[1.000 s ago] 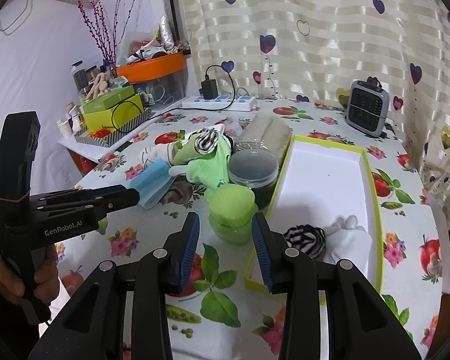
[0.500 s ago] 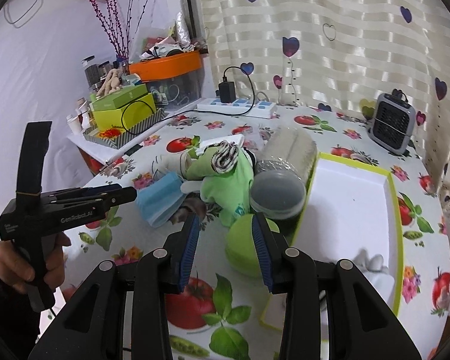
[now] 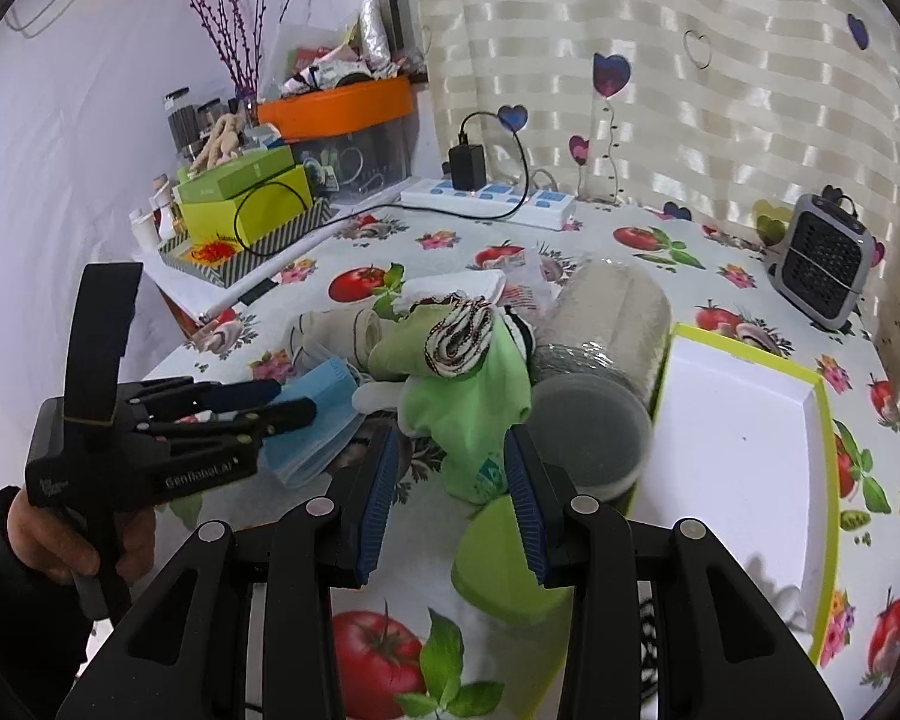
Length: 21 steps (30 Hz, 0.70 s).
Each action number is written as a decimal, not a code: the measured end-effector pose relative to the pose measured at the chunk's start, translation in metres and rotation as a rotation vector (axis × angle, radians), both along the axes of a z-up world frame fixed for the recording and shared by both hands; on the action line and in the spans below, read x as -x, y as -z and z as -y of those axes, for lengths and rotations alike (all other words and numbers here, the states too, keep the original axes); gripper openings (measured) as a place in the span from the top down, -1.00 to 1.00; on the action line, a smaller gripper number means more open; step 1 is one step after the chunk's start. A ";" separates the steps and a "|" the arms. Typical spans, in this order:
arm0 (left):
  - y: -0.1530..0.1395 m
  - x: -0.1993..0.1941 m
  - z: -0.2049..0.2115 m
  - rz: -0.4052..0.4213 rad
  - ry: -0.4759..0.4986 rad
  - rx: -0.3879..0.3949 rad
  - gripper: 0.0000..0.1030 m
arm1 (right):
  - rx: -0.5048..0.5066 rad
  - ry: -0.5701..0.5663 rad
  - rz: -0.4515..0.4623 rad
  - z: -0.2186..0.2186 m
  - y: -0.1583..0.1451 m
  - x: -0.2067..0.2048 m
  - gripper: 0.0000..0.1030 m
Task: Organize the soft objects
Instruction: 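Grasp the blue face mask with the left gripper while the right gripper grasps the green sock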
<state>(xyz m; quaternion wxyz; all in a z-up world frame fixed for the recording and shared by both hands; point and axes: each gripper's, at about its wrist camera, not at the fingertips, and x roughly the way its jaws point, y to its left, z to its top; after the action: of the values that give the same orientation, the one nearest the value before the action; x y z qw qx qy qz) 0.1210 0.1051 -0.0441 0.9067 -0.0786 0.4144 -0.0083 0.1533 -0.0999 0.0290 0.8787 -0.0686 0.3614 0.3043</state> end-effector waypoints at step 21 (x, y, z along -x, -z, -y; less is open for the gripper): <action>0.014 -0.001 -0.005 -0.023 -0.011 0.073 0.65 | 0.080 0.021 -0.097 -0.064 0.021 -0.068 0.70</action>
<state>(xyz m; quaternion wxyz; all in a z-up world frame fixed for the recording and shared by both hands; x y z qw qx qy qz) 0.1224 0.1106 -0.0581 0.8985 -0.1138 0.4237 -0.0176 0.2212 -0.0364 0.0083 0.8599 -0.0849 0.4159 0.2835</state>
